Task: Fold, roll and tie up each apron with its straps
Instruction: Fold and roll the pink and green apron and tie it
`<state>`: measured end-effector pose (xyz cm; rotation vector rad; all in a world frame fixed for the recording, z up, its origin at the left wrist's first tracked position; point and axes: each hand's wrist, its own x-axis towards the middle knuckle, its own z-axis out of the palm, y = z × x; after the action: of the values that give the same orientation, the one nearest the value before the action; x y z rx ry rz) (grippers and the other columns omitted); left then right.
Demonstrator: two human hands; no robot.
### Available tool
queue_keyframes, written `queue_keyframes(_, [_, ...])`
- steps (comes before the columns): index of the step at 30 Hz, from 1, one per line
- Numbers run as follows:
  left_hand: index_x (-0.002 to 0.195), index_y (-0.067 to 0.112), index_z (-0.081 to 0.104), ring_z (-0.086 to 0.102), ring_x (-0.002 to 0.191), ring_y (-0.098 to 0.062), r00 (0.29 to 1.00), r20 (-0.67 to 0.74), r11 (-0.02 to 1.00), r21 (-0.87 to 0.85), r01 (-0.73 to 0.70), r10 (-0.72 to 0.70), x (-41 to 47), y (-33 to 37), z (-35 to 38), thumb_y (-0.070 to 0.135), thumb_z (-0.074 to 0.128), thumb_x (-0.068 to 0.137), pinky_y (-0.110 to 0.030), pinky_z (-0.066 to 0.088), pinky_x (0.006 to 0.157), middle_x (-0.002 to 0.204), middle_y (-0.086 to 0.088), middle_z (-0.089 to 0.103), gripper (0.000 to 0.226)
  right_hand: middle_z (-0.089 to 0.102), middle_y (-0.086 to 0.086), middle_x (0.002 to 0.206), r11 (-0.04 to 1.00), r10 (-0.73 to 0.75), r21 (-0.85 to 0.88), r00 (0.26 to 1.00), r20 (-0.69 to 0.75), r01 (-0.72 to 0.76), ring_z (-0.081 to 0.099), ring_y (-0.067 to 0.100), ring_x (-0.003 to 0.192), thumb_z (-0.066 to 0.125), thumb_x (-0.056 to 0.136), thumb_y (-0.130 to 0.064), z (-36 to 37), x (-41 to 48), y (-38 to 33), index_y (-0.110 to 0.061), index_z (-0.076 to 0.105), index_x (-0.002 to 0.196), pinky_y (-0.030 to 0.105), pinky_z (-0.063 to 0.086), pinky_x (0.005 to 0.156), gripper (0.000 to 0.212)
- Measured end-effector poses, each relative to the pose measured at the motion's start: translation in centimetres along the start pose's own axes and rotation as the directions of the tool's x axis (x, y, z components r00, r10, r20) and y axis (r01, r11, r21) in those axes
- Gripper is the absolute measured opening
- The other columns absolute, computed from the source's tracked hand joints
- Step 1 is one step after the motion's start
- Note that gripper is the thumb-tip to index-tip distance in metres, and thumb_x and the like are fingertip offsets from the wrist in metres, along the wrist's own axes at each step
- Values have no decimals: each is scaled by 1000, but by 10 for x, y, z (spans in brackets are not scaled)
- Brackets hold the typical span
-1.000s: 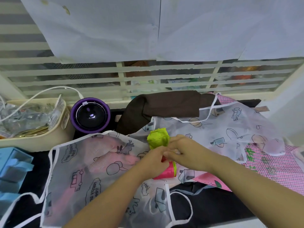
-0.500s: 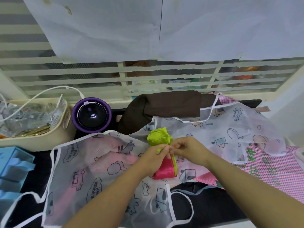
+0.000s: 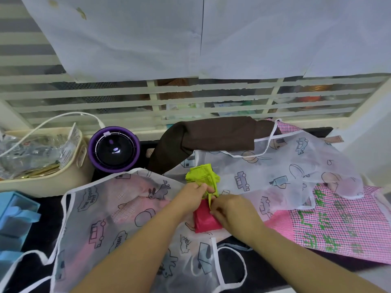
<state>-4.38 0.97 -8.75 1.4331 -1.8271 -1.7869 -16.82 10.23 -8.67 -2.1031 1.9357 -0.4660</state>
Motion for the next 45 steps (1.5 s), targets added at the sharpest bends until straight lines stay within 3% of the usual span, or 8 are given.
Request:
queue_keyframes(5, [97,14,65,55,101,-30,942,-141,738,660,-141,306,-6,0,-3,25,38,101,-37,44,82,103,-13,64,29,56,2,83,979,-186,-107,972,-147,171,50,20,70,51,82,-25,18,9,1,-12,63,67,25,39,51,23])
queue_keyframes(11, [99,12,68,58,61,0,962,-124,915,359,-185,243,-10,2,-5,16,39,101,-10,37,59,72,2,62,28,56,-1,87,976,9,219,996,-87,11,56,15,77,61,82,-19,25,7,12,-14,70,78,30,50,63,11])
queue_keyframes(14, [89,14,66,52,44,4,992,-81,983,164,-87,101,-6,4,-8,16,38,102,-9,39,54,50,7,57,31,50,-11,88,948,88,313,992,-91,-55,53,7,80,67,83,-13,30,2,11,-13,73,81,15,44,72,6])
queue_keyframes(19, [80,11,61,67,62,-6,1000,9,981,-194,4,-2,-7,5,-9,10,34,103,-16,53,69,78,-6,66,36,48,-19,89,897,163,417,987,-8,-145,51,-4,78,69,83,-9,28,3,11,-16,74,83,5,38,72,8])
queue_keyframes(24, [96,10,68,55,101,-14,932,69,803,487,-344,357,-23,-7,-4,14,42,101,-25,41,93,111,-3,57,27,63,-8,87,668,407,675,913,21,-313,58,8,71,59,90,-10,-6,20,8,-25,61,93,20,48,67,16])
queue_keyframes(30, [107,18,64,50,114,-24,854,226,566,665,-487,469,-35,-35,3,17,46,97,-35,45,94,150,1,17,21,60,9,81,618,312,608,865,393,-499,52,21,72,54,94,-21,-15,39,12,-8,65,86,36,44,68,19])
queue_keyframes(35, [103,15,67,29,140,-26,791,220,500,672,-547,570,-36,-37,5,20,48,97,-24,22,108,159,-4,8,21,45,7,62,667,269,537,839,473,-517,39,18,60,63,88,-20,-17,40,11,-17,59,58,28,35,60,31])
queue_keyframes(45, [118,14,68,46,104,4,801,-163,764,453,-459,577,-43,-68,-11,43,33,95,-12,40,93,113,10,52,51,57,2,48,52,696,781,584,418,-622,42,8,35,54,95,-10,15,23,17,-8,61,62,19,35,43,34])
